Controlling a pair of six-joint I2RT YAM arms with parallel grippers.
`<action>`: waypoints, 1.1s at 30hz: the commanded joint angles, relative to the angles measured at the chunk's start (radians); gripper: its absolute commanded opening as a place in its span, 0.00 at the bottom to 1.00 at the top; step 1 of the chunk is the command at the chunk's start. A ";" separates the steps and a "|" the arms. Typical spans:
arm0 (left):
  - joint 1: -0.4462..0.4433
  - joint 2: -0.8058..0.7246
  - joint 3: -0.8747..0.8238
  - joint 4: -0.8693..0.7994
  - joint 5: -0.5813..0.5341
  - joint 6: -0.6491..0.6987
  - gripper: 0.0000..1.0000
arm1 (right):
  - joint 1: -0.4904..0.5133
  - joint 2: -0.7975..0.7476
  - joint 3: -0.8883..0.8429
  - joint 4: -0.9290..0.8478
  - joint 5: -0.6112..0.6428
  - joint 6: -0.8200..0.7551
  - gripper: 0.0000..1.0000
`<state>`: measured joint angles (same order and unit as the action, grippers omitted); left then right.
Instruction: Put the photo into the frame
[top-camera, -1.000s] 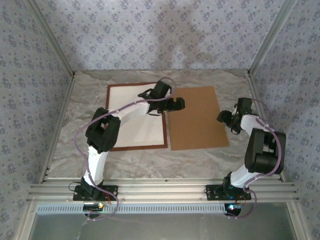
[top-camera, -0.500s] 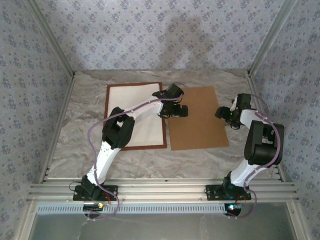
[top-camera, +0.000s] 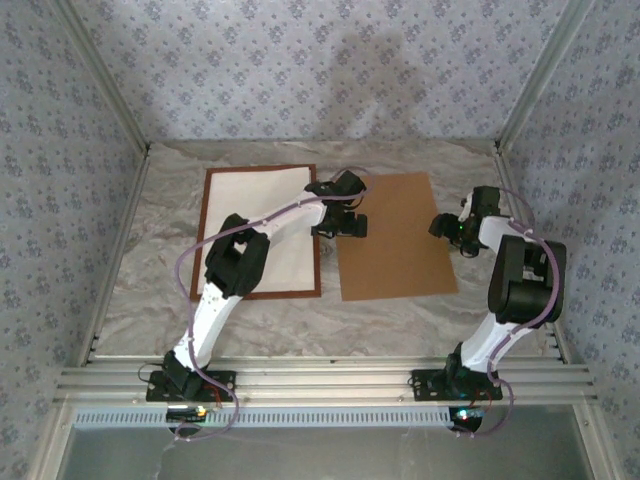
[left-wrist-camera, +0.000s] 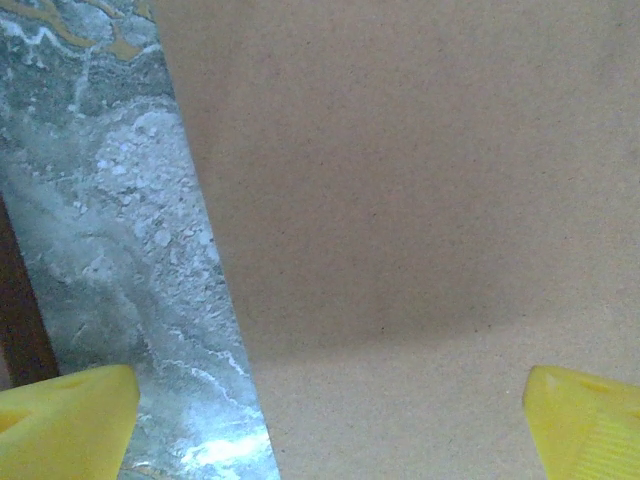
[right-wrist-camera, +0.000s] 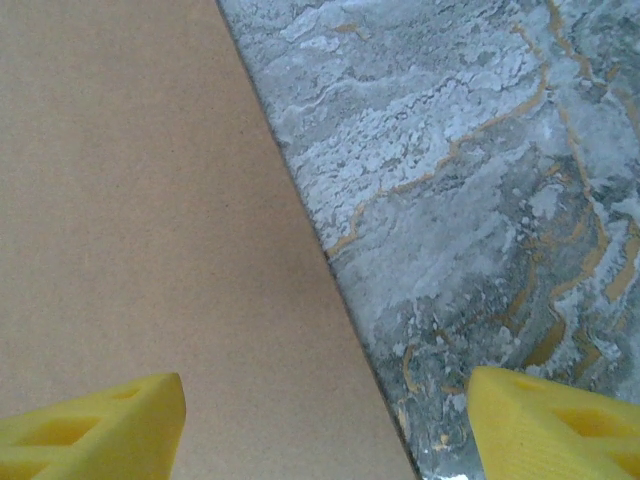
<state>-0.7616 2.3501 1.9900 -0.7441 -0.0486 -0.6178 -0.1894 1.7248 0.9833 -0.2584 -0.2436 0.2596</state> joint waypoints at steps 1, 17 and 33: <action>-0.009 0.044 0.059 -0.070 0.017 0.009 0.99 | 0.006 0.038 0.045 -0.029 -0.004 -0.035 0.75; -0.032 0.115 0.114 -0.045 0.125 -0.029 0.99 | 0.078 0.103 0.118 -0.162 -0.022 -0.085 0.74; -0.046 0.100 0.145 0.009 0.223 -0.040 0.99 | 0.081 0.104 0.107 -0.157 -0.087 -0.084 0.74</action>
<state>-0.7727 2.4222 2.1017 -0.7834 0.0406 -0.6407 -0.1173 1.8065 1.0855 -0.3698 -0.2577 0.1852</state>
